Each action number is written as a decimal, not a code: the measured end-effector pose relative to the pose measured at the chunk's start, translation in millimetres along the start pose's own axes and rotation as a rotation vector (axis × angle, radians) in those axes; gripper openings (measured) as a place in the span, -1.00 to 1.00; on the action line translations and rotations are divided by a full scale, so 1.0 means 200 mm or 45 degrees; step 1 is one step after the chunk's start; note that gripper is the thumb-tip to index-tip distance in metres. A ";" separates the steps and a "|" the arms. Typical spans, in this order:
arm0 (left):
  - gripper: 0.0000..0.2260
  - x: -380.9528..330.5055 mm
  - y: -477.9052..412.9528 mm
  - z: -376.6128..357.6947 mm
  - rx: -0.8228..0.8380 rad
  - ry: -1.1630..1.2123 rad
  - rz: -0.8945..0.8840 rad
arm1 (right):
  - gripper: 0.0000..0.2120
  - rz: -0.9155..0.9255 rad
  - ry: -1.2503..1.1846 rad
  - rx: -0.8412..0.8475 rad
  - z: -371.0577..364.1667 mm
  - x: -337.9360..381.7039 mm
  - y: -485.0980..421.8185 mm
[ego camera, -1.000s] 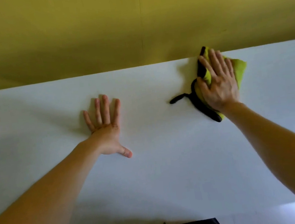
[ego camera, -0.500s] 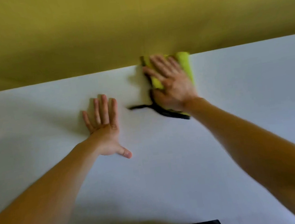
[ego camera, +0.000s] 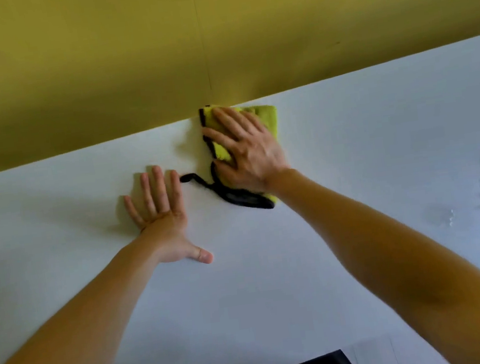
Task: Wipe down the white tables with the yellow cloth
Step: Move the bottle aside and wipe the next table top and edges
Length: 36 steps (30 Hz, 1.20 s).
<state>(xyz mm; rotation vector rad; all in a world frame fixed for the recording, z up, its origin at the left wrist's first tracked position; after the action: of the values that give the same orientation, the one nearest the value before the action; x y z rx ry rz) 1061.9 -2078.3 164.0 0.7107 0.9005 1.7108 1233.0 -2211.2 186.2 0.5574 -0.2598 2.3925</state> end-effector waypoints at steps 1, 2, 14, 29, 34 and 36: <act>0.73 0.00 0.00 0.00 -0.005 0.007 0.003 | -0.36 -0.074 0.055 -0.058 0.09 -0.18 0.05; 0.73 0.00 -0.01 0.00 -0.011 0.010 0.001 | -0.38 -0.209 0.132 -0.138 0.21 -0.39 0.13; 0.74 -0.01 0.03 0.03 0.022 -0.090 0.113 | -0.11 0.011 -0.005 0.061 -0.08 0.14 0.06; 0.59 -0.82 0.10 0.18 -0.125 -0.195 0.165 | -0.26 -0.214 -0.041 -0.116 0.36 -0.75 0.41; 0.62 -1.09 0.10 0.23 -0.152 -0.207 0.282 | -0.31 0.224 -0.102 0.104 0.31 -0.65 0.37; 0.64 -1.19 0.08 0.27 -0.214 -0.223 0.207 | -0.32 0.146 -0.058 0.002 0.48 -0.98 0.42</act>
<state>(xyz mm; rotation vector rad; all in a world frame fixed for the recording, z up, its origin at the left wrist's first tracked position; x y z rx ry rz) 1168.3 -2296.4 197.9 0.8234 0.5833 1.8105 1345.3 -2416.4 179.7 0.6131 -0.3172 2.4926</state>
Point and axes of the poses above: each hand's wrist, its own y-axis away from the middle knuckle, its own z-axis out of the back of the hand, x = y × z, the point moved 7 cm from there along -y, towards the middle knuckle, and after that the axes turned 12 degrees about -y, right-handed, at the moved point
